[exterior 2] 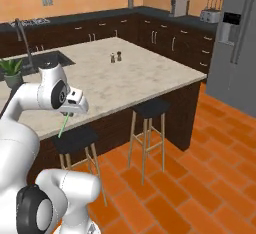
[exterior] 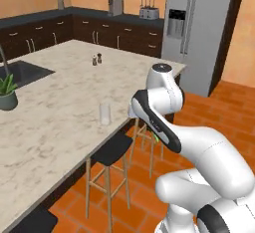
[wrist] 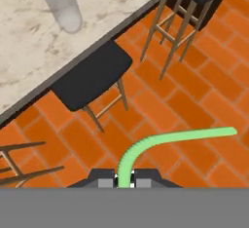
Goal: Take a straw from the drawer in front and place it inside the glass cup on the dining counter.
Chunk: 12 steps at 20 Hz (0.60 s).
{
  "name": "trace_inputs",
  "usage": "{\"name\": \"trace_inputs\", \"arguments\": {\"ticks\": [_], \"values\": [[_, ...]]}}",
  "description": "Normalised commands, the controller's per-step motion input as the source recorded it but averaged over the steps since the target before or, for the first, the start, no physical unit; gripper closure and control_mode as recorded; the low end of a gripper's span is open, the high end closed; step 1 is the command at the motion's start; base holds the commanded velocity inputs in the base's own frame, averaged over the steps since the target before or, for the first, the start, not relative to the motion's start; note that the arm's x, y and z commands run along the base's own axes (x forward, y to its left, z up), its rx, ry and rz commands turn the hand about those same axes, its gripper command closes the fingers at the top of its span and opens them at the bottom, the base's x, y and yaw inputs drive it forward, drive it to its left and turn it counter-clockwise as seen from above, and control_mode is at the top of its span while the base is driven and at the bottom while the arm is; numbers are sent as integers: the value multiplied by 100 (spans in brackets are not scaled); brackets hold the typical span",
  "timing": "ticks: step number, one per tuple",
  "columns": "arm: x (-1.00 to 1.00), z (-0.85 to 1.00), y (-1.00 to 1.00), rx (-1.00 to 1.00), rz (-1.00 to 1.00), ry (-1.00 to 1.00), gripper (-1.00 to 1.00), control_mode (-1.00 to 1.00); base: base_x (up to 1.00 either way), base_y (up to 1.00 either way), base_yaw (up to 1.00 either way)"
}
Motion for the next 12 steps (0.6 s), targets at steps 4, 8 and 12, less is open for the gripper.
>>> {"name": "trace_inputs", "arguments": {"ticks": [4,8,12], "values": [[0,0,0,0,0,0,100,100,18,-56,55],[0,0,0,0,0,0,100,100,11,-55,56],[0,0,0,0,0,0,100,100,10,-58,55]]}}
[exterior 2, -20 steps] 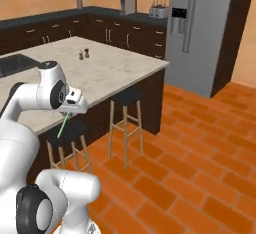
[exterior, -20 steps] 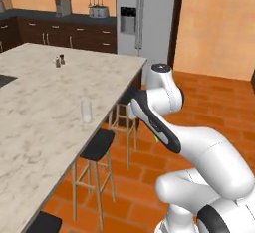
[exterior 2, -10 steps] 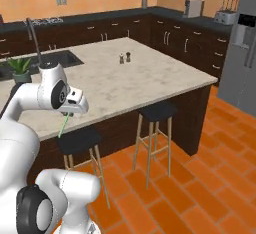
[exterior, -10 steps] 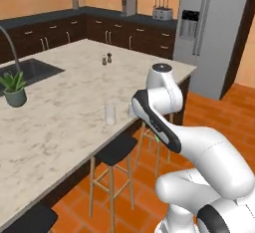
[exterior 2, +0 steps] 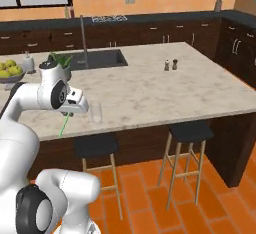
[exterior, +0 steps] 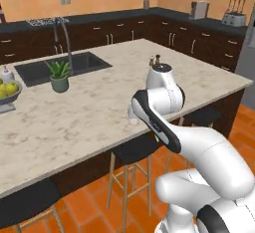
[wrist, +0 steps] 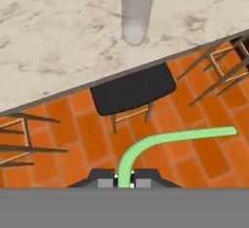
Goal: Take a straw from the drawer in front and place it inside the glass cup on the dining counter.
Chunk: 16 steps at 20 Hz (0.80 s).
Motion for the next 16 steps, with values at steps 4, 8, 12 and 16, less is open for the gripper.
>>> {"name": "trace_inputs", "arguments": {"ticks": [4,8,12,16], "values": [[0,0,0,0,0,0,100,100,29,-64,51],[0,0,0,0,0,0,100,100,73,-63,44],[0,0,0,0,0,0,100,100,100,-37,32],[0,0,0,0,0,0,100,100,99,-2,19]]}}
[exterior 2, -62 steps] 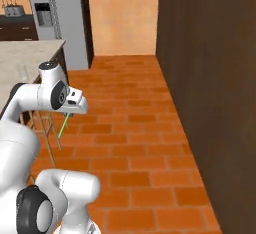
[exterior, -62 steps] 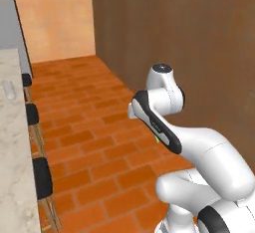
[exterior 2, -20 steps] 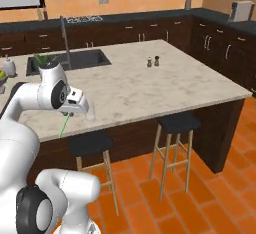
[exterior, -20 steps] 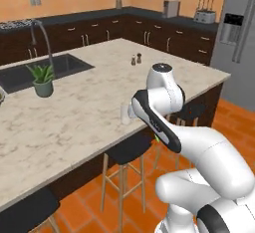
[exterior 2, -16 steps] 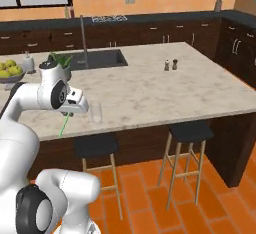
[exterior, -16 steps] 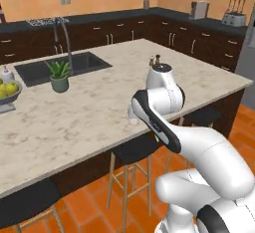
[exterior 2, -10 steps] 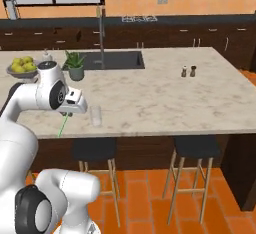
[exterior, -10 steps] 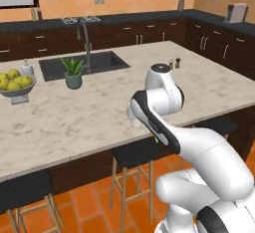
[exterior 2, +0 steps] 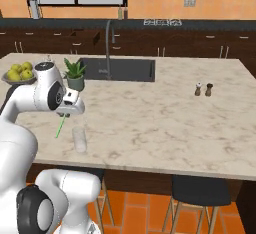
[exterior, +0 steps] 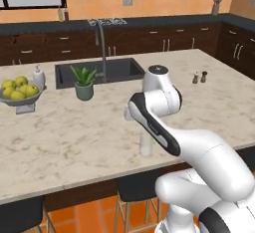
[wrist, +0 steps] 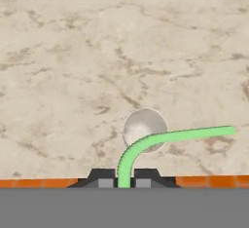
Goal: Take a straw from the drawer in front and place it inside the glass cup on the dining counter.
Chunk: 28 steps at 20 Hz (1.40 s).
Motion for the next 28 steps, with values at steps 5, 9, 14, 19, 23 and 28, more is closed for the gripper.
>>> {"name": "trace_inputs", "arguments": {"ticks": [5,9,14,19,23,28], "values": [[2,42,0,14,10,0,100,-100,24,0,6],[0,78,-14,26,22,-6,100,-100,0,0,0],[10,23,-28,22,25,-15,100,-100,0,0,0],[26,0,-8,19,27,-23,100,-100,0,0,0],[14,-1,0,16,24,-13,100,-100,0,0,0],[-19,0,-2,22,22,-14,100,-100,0,0,0]]}}
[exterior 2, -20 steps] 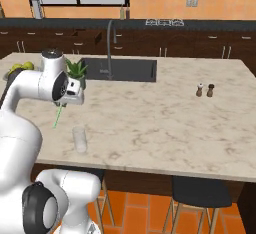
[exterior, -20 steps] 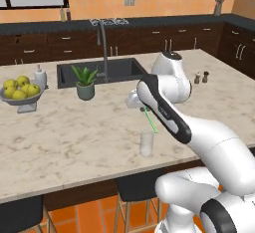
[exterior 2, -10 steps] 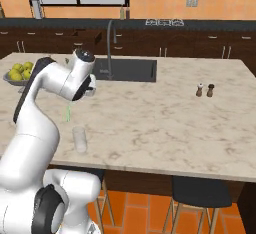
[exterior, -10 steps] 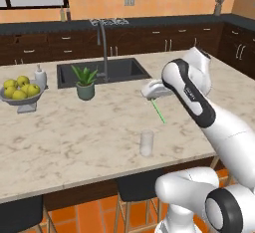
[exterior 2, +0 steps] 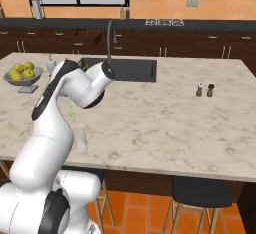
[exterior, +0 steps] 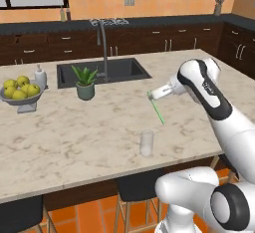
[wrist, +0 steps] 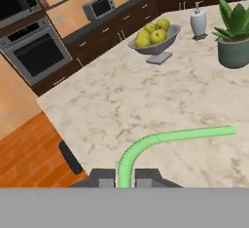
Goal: Take a straw from the drawer in front and place it inside the glass cup on the dining counter.
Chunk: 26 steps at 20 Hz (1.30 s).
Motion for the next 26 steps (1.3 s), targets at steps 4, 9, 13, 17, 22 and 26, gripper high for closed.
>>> {"name": "trace_inputs", "arguments": {"ticks": [4,9,13,17,22,26], "values": [[-52,-1,-18,28,26,-11,100,-100,0,0,0],[-38,-2,-4,30,25,-9,100,-100,0,0,0],[18,-10,0,28,23,-4,100,-100,0,0,0],[21,-14,-7,18,20,-7,100,-100,0,0,0],[17,-7,-30,9,18,-7,100,-100,0,0,0],[21,-9,-17,7,19,-6,100,-100,0,0,0]]}}
